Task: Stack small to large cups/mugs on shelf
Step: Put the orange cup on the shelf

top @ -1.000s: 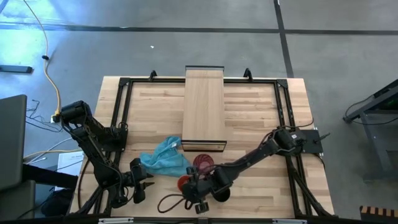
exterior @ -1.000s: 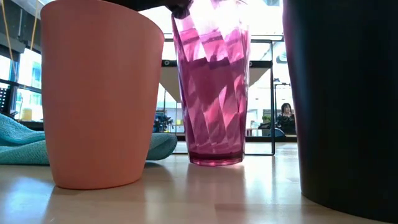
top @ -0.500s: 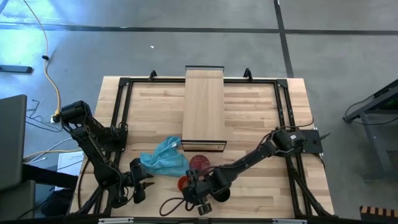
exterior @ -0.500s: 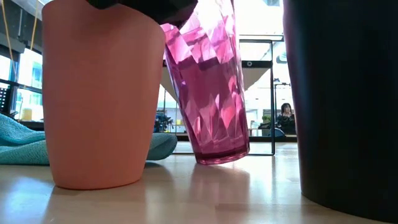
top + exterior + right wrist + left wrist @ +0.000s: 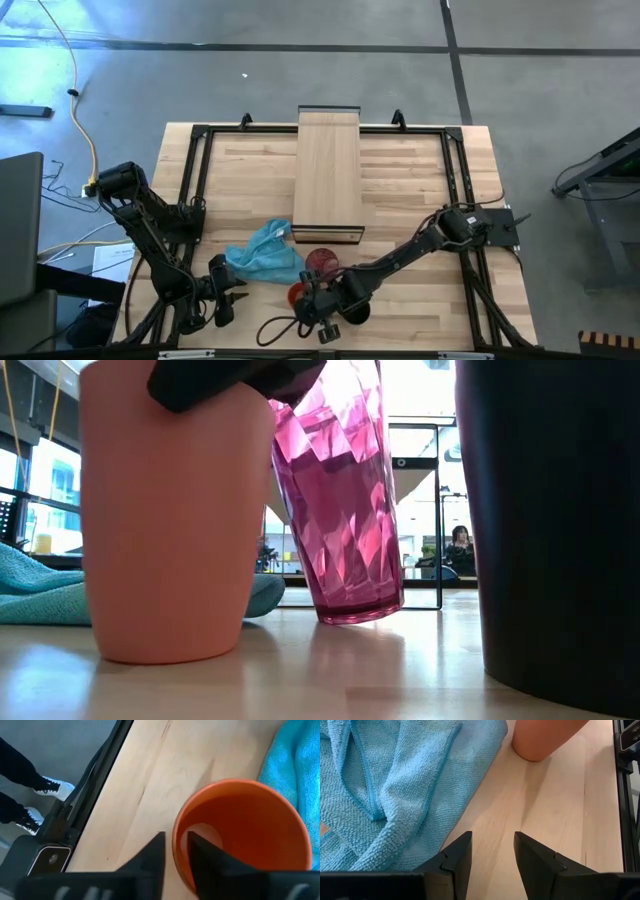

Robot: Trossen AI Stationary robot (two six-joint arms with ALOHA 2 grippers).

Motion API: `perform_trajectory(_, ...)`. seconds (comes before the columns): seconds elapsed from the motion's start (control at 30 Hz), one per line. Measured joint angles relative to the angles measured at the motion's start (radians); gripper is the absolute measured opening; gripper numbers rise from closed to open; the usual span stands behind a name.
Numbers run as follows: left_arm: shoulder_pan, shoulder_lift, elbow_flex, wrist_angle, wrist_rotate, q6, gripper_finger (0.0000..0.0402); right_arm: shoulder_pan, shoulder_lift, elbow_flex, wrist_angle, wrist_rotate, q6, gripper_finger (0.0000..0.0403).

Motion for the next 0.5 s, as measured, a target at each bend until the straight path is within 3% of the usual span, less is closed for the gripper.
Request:
perform_trajectory(0.13, 0.0, 0.0, 0.0, 0.0, -0.007, 0.0, 0.0133, 0.0, 0.0, 0.0, 0.0, -0.008, -0.003, 0.0007)
perform_trajectory(0.5, 0.0, 0.0, 0.0, -0.007, -0.007, 0.001, 0.0133, 0.012, 0.001, 0.032, -0.001, -0.018, 0.0, 0.0002)
